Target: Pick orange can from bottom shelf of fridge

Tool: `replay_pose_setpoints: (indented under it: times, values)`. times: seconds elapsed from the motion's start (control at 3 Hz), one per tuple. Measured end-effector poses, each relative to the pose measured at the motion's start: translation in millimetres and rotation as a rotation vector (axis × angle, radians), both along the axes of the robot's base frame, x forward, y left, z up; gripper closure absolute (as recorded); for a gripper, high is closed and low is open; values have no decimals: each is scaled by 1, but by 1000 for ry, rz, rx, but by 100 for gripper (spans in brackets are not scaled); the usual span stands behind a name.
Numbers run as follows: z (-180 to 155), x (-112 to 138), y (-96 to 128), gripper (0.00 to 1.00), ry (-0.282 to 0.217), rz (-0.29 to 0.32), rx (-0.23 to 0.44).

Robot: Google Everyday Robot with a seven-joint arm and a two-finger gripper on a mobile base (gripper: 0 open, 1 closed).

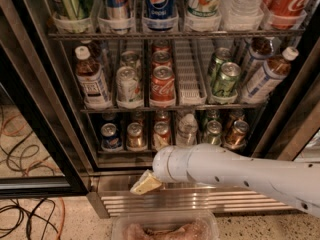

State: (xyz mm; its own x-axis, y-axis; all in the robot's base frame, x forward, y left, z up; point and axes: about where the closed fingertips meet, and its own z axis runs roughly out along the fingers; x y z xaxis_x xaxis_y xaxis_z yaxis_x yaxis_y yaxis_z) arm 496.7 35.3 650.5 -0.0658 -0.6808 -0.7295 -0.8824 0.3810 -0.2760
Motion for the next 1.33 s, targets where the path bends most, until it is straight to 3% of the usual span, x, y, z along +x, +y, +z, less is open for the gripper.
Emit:
replay_pose_setpoints:
  times: [0.33,0.67,1.33]
  values:
    - [-20,28,21,0,-18,-7,19]
    - [-20,28,21,0,-18,-7,19]
    - [-18,50,13,0,-56,-67,25]
